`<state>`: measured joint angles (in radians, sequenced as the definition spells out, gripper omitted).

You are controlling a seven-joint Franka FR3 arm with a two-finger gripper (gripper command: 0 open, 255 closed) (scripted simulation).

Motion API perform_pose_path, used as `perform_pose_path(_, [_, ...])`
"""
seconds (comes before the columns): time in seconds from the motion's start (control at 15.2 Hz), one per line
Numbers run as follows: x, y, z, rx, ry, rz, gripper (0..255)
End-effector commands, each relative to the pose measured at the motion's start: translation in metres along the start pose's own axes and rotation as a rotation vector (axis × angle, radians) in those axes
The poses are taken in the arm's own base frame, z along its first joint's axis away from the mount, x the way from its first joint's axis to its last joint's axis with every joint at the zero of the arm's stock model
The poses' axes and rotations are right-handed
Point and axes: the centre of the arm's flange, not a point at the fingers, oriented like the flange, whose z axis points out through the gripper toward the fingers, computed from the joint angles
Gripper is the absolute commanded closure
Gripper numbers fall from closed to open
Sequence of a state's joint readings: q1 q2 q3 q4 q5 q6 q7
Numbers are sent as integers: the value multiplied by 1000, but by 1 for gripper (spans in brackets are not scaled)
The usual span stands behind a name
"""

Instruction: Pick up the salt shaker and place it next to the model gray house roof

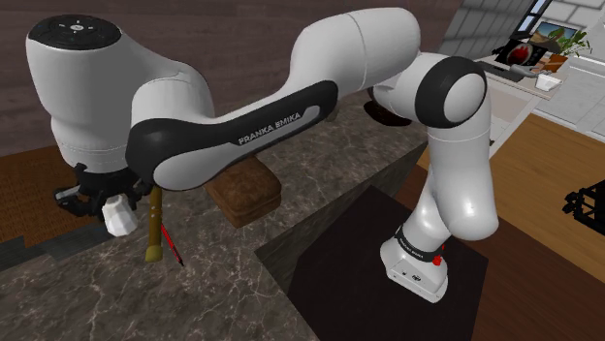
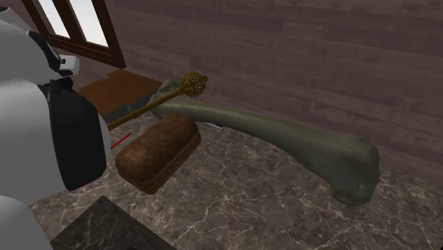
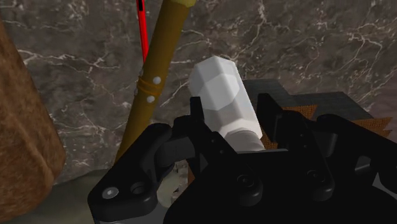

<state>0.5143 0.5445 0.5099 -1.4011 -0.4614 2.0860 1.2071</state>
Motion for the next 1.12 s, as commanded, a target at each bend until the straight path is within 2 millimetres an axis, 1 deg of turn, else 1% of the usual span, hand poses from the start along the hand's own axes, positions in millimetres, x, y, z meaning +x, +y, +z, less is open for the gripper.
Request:
perform_pose_path(0.0, [-2,1,10,1,0,0,255])
perform_pose_path(1.06, [-22,11,91,1,0,0,255])
